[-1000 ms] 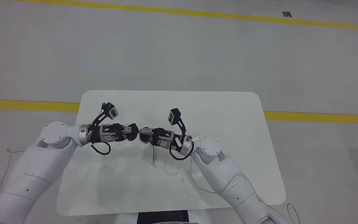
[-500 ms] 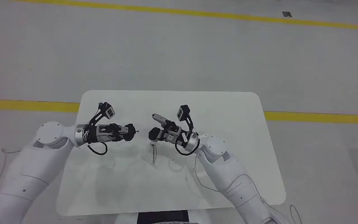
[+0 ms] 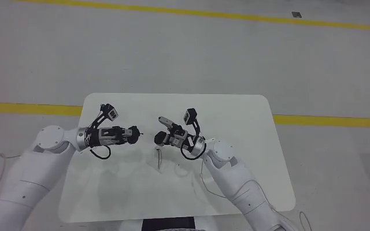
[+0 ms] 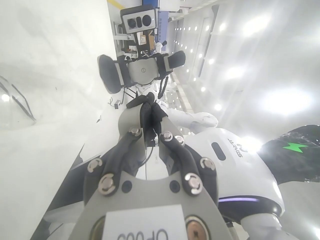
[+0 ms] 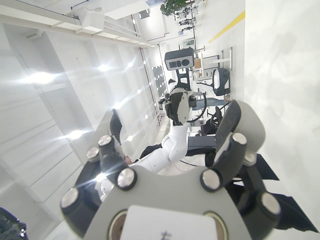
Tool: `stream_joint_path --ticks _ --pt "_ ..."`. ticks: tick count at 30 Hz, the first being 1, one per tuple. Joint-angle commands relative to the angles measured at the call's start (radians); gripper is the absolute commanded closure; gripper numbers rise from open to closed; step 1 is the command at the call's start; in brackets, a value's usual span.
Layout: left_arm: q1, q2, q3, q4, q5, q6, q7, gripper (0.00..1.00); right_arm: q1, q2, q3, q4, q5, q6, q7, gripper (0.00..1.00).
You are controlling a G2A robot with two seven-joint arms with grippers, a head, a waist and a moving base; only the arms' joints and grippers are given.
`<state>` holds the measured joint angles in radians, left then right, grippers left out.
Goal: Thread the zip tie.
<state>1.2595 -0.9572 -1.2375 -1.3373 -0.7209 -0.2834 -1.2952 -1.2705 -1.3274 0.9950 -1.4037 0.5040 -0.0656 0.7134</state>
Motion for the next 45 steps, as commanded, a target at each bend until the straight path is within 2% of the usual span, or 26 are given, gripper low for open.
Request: stream_joint_path --ticks 1,7,15,18,20,21,22,25,29,31,35,39,45 --pt "-0.002 0.004 -0.03 0.001 -0.009 -0.057 -0.019 1.0 0.0 0.0 0.0 0.0 0.0 0.0 0.0 0.0" --pt "0.008 0.006 -0.11 0.016 -0.031 -0.057 -0.046 1.0 0.0 0.0 0.0 0.0 0.0 0.0 0.0 0.0" --pt "-0.006 -0.004 -0.222 0.089 -0.085 -0.057 -0.072 1.0 0.0 0.0 0.0 0.0 0.0 0.0 0.0 0.0" --pt "-0.015 -0.007 -0.236 0.112 -0.069 -0.057 -0.091 1.0 0.0 0.0 0.0 0.0 0.0 0.0 0.0 0.0" --pt "-0.015 -0.007 -0.236 0.112 -0.069 -0.057 -0.091 1.0 0.0 0.0 0.0 0.0 0.0 0.0 0.0 0.0" --pt "-0.015 -0.007 -0.236 0.112 -0.069 -0.057 -0.091 1.0 0.003 0.002 -0.002 -0.008 -0.037 0.002 -0.011 0.0" --pt "-0.015 -0.007 -0.236 0.112 -0.069 -0.057 -0.091 1.0 0.011 0.006 -0.007 -0.027 -0.119 0.016 -0.028 0.0" --pt "-0.015 -0.007 -0.236 0.112 -0.069 -0.057 -0.091 1.0 0.031 0.019 -0.025 -0.095 -0.332 0.099 -0.042 0.0" --pt "-0.015 -0.007 -0.236 0.112 -0.069 -0.057 -0.091 1.0 0.072 0.04 -0.092 -0.201 -0.69 0.315 0.033 0.0" --pt "-0.015 -0.007 -0.236 0.112 -0.069 -0.057 -0.091 1.0 0.087 0.044 -0.126 -0.225 -0.785 0.394 0.086 0.0" --pt "-0.015 -0.007 -0.236 0.112 -0.069 -0.057 -0.091 1.0 0.122 0.038 -0.176 -0.196 -0.902 0.406 0.177 0.0" --pt "-0.015 -0.007 -0.236 0.112 -0.069 -0.057 -0.091 1.0 0.165 0.018 -0.204 -0.184 -0.907 0.406 0.254 0.0" --pt "-0.015 -0.007 -0.236 0.112 -0.069 -0.057 -0.091 1.0 0.165 0.018 -0.204 -0.184 -0.907 0.406 0.254 0.0"
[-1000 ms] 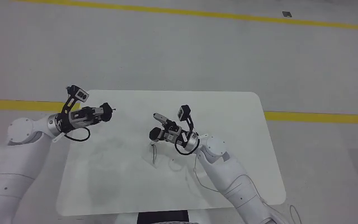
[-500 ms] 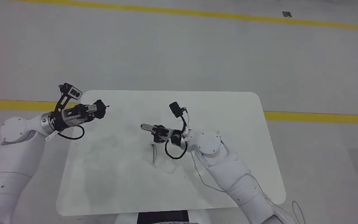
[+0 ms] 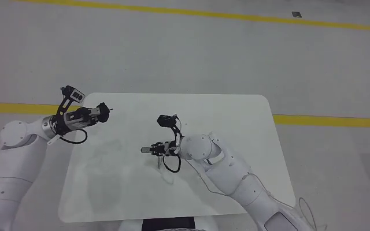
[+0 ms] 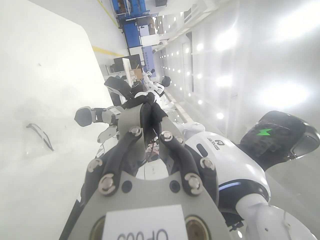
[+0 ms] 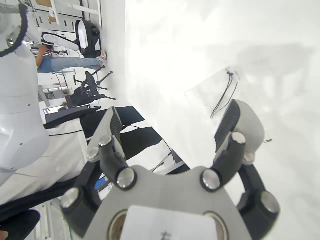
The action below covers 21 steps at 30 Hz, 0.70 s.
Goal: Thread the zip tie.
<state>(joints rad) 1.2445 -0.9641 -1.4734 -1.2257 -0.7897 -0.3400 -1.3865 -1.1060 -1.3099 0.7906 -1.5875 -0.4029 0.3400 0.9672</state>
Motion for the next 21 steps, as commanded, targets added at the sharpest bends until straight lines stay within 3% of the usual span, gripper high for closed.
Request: stream_joint_path --ticks 1,5,8,10,18,21 --pt "0.0 0.0 0.0 0.0 0.0 0.0 0.0 1.0 0.0 0.0 0.0 0.0 0.0 0.0 0.0 0.0" --pt "0.0 0.0 0.0 0.0 0.0 0.0 0.0 1.0 -0.007 -0.003 -0.015 -0.006 0.006 -0.025 -0.007 0.0" --pt "0.0 0.0 0.0 0.0 0.0 0.0 0.0 1.0 0.04 -0.007 -0.075 0.007 -0.065 0.0 0.102 0.0" --pt "0.0 0.0 0.0 0.0 0.0 0.0 0.0 1.0 0.053 -0.012 -0.087 0.021 -0.072 0.0 0.121 0.0" --pt "0.0 0.0 0.0 0.0 0.0 0.0 0.0 1.0 0.119 -0.063 -0.134 0.126 -0.135 0.0 0.193 0.0" --pt "0.0 0.0 0.0 0.0 0.0 0.0 0.0 1.0 0.12 -0.066 -0.135 0.128 -0.134 0.0 0.198 0.0"
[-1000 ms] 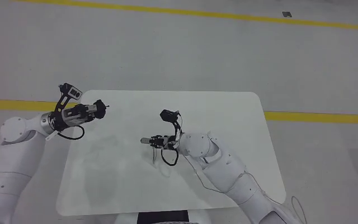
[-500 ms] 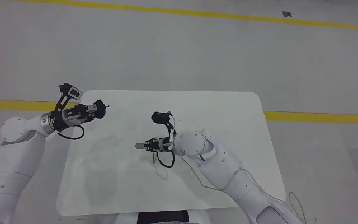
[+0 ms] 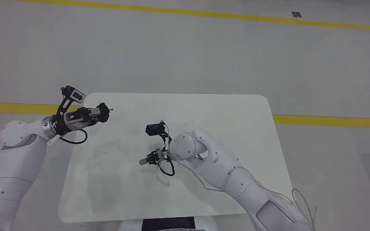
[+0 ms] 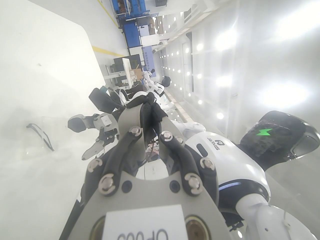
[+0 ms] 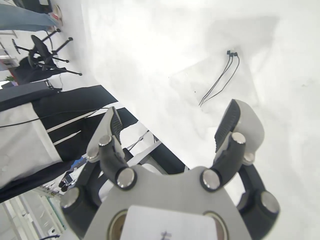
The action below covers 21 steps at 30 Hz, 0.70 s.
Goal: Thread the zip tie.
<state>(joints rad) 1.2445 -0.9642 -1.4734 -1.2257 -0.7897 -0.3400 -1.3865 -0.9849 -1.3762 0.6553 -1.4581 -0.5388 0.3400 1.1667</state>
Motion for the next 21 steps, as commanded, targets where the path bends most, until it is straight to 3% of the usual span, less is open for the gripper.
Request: stream_joint_path --ticks 1,7,10,16,21 --pt "0.0 0.0 0.0 0.0 0.0 0.0 0.0 1.0 -0.001 0.001 0.001 -0.002 0.002 0.0 -0.002 0.0" --pt "0.0 0.0 0.0 0.0 0.0 0.0 0.0 1.0 -0.001 0.001 0.001 -0.002 0.002 0.0 -0.002 0.0" --pt "0.0 0.0 0.0 0.0 0.0 0.0 0.0 1.0 0.003 -0.004 -0.027 0.014 -0.077 0.0 -0.014 0.0" --pt "0.0 0.0 0.0 0.0 0.0 0.0 0.0 1.0 0.001 -0.056 -0.024 0.063 -0.185 0.0 0.016 0.0" --pt "0.0 0.0 0.0 0.0 0.0 0.0 0.0 1.0 -0.037 -0.113 0.03 0.087 -0.266 0.0 0.059 0.0"
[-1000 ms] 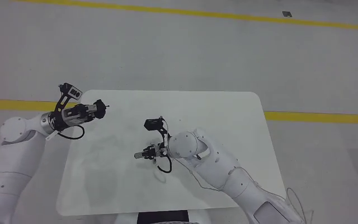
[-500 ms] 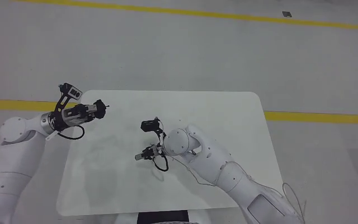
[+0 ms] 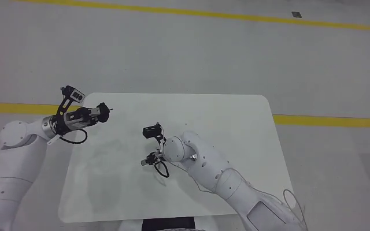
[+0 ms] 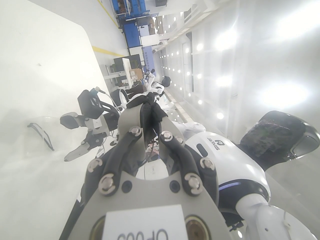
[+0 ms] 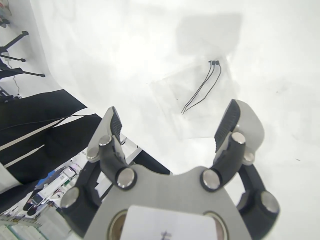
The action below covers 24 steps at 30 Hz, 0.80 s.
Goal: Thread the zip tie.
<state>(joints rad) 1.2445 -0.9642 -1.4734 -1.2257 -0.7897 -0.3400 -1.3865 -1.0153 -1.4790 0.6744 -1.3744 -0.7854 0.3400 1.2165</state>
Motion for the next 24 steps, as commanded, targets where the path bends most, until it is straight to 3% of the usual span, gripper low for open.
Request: stream_joint_path --ticks 1,6,17,23,24 --pt "0.0 0.0 0.0 0.0 0.0 0.0 0.0 1.0 -0.014 -0.02 0.022 0.006 -0.038 0.0 0.021 0.0" --pt "0.0 0.0 0.0 0.0 0.0 0.0 0.0 1.0 -0.061 -0.072 0.095 -0.007 -0.143 0.0 0.079 0.0" --pt "0.0 0.0 0.0 0.0 0.0 0.0 0.0 1.0 -0.078 -0.066 0.095 -0.023 -0.162 -0.025 0.039 0.0" --pt "0.0 0.0 0.0 0.0 0.0 0.0 0.0 1.0 -0.085 -0.061 0.091 -0.06 -0.198 -0.009 0.061 0.0" --pt "0.0 0.0 0.0 0.0 0.0 0.0 0.0 1.0 -0.086 -0.06 0.09 -0.063 -0.203 -0.008 0.063 0.18"
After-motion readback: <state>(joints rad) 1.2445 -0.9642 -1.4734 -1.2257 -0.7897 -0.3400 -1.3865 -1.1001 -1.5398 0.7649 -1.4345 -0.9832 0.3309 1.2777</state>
